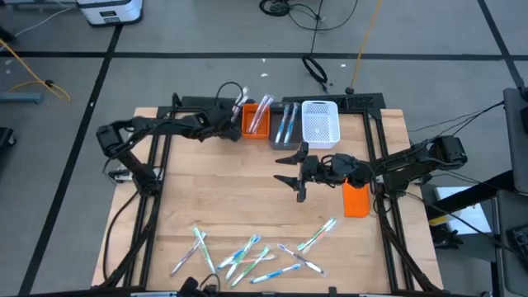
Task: Pick & Place Toothbrushes
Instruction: Put the orange toothbrush into the black bin, then put the green toothbrush into the white bin
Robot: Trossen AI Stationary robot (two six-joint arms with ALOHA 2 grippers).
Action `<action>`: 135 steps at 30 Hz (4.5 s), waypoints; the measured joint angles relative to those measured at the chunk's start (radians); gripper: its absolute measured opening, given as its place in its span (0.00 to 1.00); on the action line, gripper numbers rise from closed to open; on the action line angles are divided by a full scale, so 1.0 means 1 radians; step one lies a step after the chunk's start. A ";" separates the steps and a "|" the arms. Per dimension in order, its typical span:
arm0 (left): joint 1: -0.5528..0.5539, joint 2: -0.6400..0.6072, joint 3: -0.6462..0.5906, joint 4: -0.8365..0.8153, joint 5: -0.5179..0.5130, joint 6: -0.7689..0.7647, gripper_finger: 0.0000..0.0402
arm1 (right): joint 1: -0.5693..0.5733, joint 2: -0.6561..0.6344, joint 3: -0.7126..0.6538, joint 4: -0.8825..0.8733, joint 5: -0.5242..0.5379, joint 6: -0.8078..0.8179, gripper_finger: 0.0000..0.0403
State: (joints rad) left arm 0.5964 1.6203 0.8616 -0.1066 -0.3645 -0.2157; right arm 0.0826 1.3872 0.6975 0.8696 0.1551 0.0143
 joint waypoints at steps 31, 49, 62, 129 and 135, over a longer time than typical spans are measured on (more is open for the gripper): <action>0.014 0.042 0.000 -0.002 -0.002 -0.047 0.33 | 0.000 0.000 0.000 -0.036 0.000 -0.003 0.56; -0.033 -0.053 0.000 -0.024 0.132 0.011 0.61 | 0.000 0.000 0.000 -0.048 0.001 -0.003 0.56; -0.163 -0.245 0.000 -0.341 0.303 -0.006 0.61 | 0.000 0.000 0.000 -0.053 0.001 -0.003 0.56; -1.518 -0.075 0.000 -0.589 0.170 -1.849 0.61 | 0.000 0.000 0.000 -0.066 0.001 0.000 0.55; -1.502 -0.075 0.000 -0.643 0.050 -1.836 0.61 | 0.000 0.000 0.000 -0.066 0.001 0.000 0.55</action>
State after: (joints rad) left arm -0.9061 1.5452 0.8612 -0.7494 -0.3143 -2.0520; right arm 0.0822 1.3872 0.6975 0.8032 0.1557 0.0147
